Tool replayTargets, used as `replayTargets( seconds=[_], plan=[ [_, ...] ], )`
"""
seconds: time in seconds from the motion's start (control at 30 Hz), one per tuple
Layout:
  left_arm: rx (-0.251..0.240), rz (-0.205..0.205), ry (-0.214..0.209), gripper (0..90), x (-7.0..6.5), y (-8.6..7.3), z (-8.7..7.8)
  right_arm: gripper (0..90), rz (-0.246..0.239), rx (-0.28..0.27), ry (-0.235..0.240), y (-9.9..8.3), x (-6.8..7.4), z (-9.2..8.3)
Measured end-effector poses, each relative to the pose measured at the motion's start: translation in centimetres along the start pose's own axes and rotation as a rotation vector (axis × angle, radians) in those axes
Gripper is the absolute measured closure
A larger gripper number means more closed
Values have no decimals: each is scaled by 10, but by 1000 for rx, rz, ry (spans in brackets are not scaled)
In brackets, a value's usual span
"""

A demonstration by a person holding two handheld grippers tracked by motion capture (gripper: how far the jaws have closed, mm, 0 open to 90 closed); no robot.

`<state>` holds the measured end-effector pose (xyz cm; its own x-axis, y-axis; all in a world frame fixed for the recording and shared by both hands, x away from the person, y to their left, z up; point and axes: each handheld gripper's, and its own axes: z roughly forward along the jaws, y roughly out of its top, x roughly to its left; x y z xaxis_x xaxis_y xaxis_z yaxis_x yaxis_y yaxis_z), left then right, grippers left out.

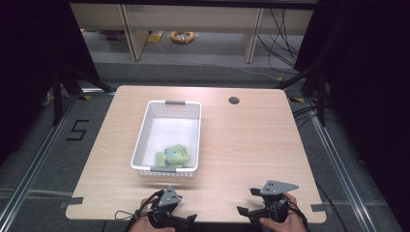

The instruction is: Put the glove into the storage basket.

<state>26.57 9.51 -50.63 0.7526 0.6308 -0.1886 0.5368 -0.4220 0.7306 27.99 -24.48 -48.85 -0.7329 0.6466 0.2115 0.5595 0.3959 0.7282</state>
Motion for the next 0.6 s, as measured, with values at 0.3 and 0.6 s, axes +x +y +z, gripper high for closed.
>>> replayTargets(
  seconds=[0.3,0.6],
  plan=[
    [16,21,12,199,1,-1,0,173,-16,-8,8,-5,-2,1],
    [12,13,1,198,2,-1,0,173,-29,5,8,-5,-1,3]
  ],
)
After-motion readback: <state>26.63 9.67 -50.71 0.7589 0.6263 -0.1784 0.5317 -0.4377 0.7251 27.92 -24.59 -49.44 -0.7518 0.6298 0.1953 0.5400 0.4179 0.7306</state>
